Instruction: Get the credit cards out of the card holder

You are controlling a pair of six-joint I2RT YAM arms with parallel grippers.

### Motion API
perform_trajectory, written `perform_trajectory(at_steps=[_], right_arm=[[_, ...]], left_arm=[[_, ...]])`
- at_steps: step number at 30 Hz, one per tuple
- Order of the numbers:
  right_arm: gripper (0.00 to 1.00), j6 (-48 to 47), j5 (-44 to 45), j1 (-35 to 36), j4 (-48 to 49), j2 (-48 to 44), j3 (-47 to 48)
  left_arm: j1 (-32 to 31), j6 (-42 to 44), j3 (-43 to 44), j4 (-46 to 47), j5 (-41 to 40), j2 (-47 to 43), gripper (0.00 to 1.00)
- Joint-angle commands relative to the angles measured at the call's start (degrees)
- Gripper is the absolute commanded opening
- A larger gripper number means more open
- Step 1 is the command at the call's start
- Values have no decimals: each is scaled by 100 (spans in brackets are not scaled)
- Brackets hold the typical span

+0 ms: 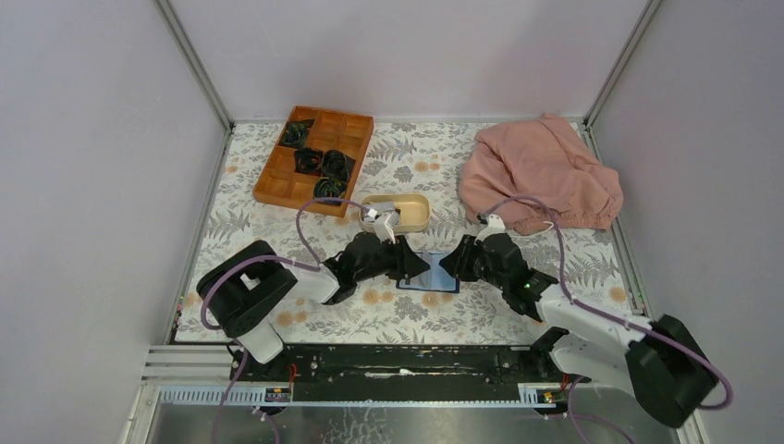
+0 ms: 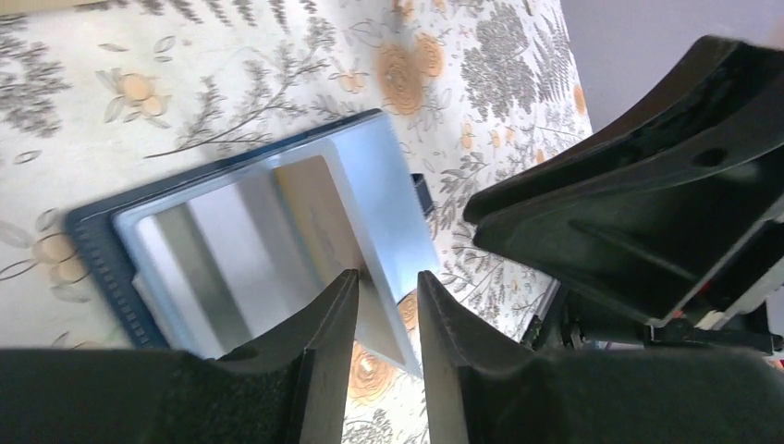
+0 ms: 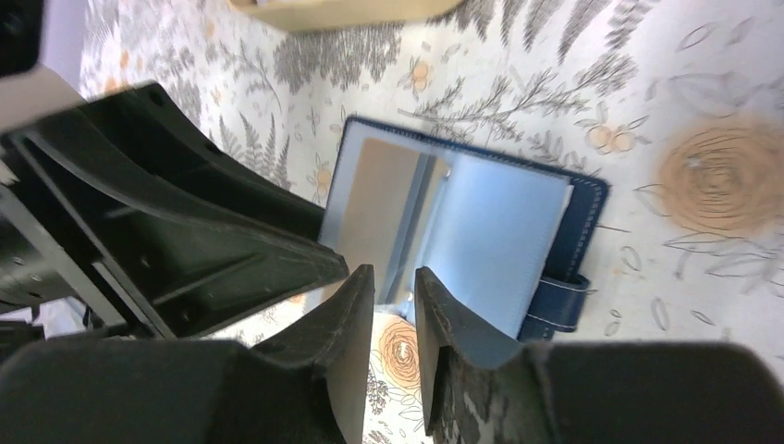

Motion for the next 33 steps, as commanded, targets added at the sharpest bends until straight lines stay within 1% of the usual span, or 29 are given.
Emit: perform_trajectory(at_steps=[1, 2, 4, 6, 7, 8, 11, 13, 15, 17, 19, 20, 22, 25, 29, 33], right_arm=[[31, 69, 1066, 23, -824, -972, 10], [31, 63, 1216, 19, -995, -1174, 22], [32, 43, 1391, 23, -1266, -1474, 38], [33, 9, 1454, 23, -1441, -1649, 51], [33, -1, 1471, 19, -1498, -1698, 51], [33, 4, 1465, 23, -1525, -1728, 47], [33, 12, 1405, 23, -1487, -1748, -2], [33, 8, 1316, 22, -1466, -1732, -11], [33, -49, 1210, 23, -1407, -1695, -7], [31, -118, 1057, 23, -1256, -1552, -10], [24, -144, 924, 23, -1117, -1237, 10], [18, -149, 884, 23, -1064, -1020, 27], [1, -97, 799, 23, -877, -603, 31], [0, 39, 595, 24, -264, -71, -126], [0, 123, 599, 21, -88, 475, -129], [0, 152, 716, 23, 68, 903, -238]], left_arm=[[-230, 72, 356, -41, -27, 158, 38], [-294, 68, 413, -46, -32, 205, 40], [-395, 55, 512, -16, -35, 317, 46], [-478, 55, 578, 98, -22, 431, 61], [-512, 50, 619, 138, -4, 514, 65], [-531, 23, 664, 182, 29, 614, 67], [-529, -166, 682, 582, 187, 986, 66], [-534, -313, 597, 873, 226, 1081, 59], [-536, -405, 415, 1162, 172, 978, 55], [-525, -330, 289, 1139, -9, 766, 53], [-516, -218, 208, 971, -164, 521, 53], [-505, -166, 170, 882, -210, 404, 53], [-481, -95, 109, 701, -284, 203, 53], [-449, -28, 3, 569, -344, -35, 53], [-403, 17, -48, 355, -375, -138, 54], [-358, 8, -117, 363, -401, -97, 55]])
